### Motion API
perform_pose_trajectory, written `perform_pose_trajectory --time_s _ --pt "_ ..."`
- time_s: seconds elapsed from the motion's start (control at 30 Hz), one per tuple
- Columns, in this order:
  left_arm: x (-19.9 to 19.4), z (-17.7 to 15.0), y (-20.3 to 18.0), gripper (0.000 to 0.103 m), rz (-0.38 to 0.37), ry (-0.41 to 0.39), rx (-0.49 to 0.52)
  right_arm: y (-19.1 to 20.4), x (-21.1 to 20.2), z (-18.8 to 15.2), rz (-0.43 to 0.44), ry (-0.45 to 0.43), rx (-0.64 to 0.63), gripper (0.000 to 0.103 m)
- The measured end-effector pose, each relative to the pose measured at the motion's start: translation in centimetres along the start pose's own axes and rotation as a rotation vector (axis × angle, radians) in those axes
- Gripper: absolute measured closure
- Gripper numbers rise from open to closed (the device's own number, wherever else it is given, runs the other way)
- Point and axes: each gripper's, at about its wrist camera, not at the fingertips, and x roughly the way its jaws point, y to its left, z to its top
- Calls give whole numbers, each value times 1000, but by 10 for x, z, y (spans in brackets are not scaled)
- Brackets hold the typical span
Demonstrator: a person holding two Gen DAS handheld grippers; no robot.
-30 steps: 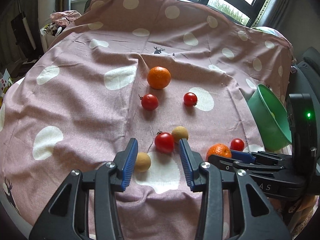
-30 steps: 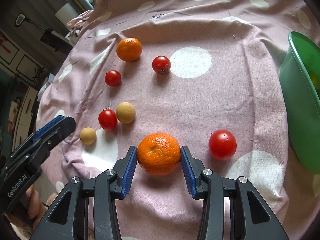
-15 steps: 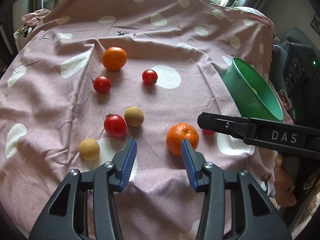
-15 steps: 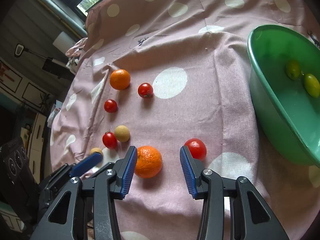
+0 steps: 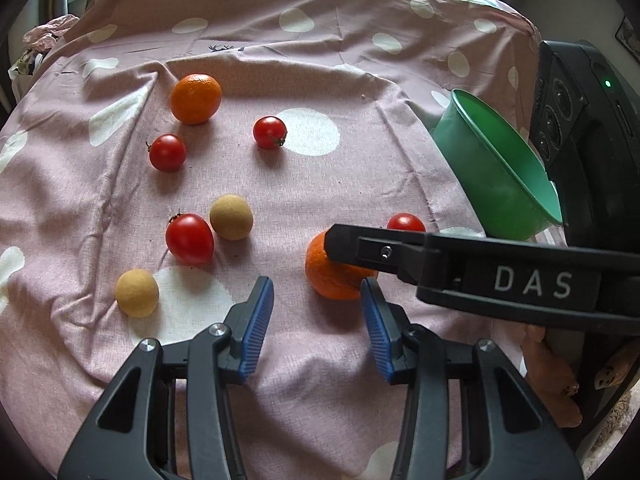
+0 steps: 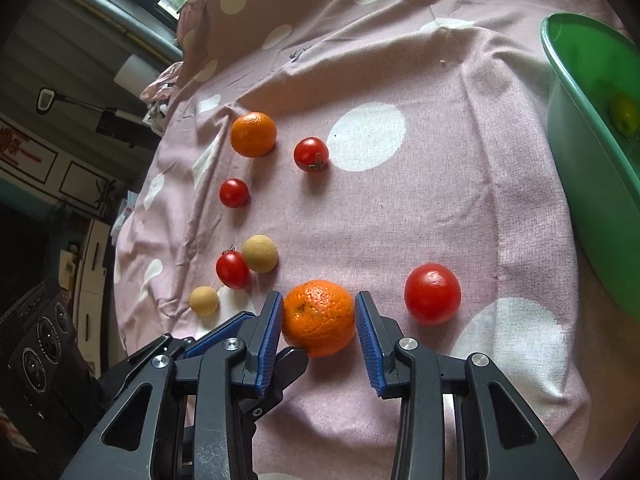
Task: Organize fruits
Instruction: 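Lift the orange with the right gripper and carry it toward the bowl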
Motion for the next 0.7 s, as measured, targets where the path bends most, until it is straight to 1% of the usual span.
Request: perform_pose_trajectory --time_s 0.1,0.23,0.3,0.37,0.47,0.53,0.6,0.7 --pt "6 -1 -3 59 -6 21 2 -2 0 0 7 4 5 63" --pt "11 -2 -6 60 -12 30 5 -3 2 0 15 15 11 63" --pt "13 -3 -7 65 -23 34 5 -3 3 0 16 18 10 63" --pt "15 -3 -9 69 -32 35 2 -4 4 0 23 27 12 63" --pt "15 -3 -11 69 -24 26 12 -6 7 0 37 32 24 63" --pt "13 -2 -10 70 -36 25 2 -5 6 -1 41 33 23 62" --pt "8 -1 -11 70 -43 1 2 -3 4 -1 37 29 17 61" --pt "-4 1 -16 70 -40 -40 23 0 -6 -1 51 -5 8 61"
